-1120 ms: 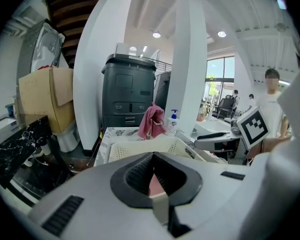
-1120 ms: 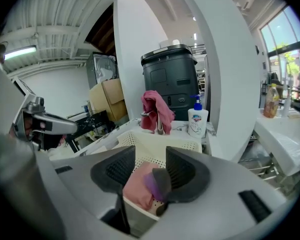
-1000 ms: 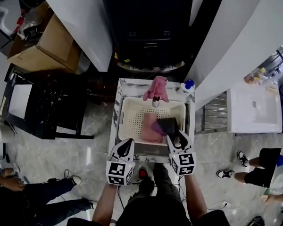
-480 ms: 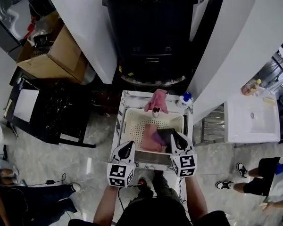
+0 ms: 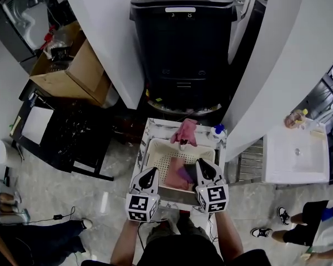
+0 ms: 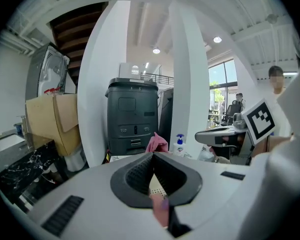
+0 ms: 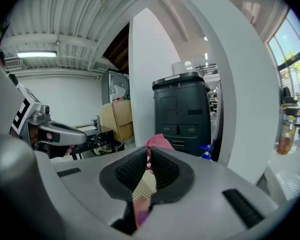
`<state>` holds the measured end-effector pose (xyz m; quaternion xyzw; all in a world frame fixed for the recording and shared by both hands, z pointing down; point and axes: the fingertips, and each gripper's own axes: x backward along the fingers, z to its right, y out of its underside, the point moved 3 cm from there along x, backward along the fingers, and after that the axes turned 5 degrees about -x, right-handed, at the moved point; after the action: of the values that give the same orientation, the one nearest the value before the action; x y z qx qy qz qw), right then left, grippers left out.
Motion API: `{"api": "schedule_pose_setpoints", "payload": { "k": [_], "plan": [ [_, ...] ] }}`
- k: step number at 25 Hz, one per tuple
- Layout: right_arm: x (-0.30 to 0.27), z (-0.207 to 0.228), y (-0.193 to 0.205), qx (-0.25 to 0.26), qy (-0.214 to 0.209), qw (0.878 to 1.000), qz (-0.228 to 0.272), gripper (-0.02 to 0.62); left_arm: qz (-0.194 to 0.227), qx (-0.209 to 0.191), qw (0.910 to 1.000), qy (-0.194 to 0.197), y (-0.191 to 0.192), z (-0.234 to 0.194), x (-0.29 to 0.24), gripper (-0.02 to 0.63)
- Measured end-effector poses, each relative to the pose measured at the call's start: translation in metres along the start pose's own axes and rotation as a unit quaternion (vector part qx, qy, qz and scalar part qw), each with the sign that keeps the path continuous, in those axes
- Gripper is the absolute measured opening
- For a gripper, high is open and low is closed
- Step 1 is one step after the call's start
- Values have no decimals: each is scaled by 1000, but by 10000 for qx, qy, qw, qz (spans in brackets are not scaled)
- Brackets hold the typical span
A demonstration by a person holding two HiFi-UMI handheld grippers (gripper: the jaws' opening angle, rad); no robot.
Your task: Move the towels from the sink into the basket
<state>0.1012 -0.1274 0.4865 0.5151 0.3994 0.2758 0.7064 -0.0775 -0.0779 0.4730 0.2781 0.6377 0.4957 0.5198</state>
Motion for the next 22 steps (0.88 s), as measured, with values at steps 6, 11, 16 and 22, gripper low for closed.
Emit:
{"api": "schedule_pose_setpoints", "payload": {
  "k": [6, 11, 16, 22],
  "plan": [
    [-13, 2, -7, 101, -217, 9997, 51, 46, -28, 44, 9998, -175, -2, -2, -4, 8],
    [-29, 6, -8, 42, -121, 9999, 72, 46, -96, 31, 9999, -77, 1, -12, -17, 8],
    [-46, 7, -8, -83, 53, 9999, 45, 46, -194, -48, 9997, 171, 2, -25, -37, 8],
    [-68, 12, -2, -211, 289, 9993, -63, 46, -332, -76, 9983, 471, 5, -41, -62, 8]
  ]
}}
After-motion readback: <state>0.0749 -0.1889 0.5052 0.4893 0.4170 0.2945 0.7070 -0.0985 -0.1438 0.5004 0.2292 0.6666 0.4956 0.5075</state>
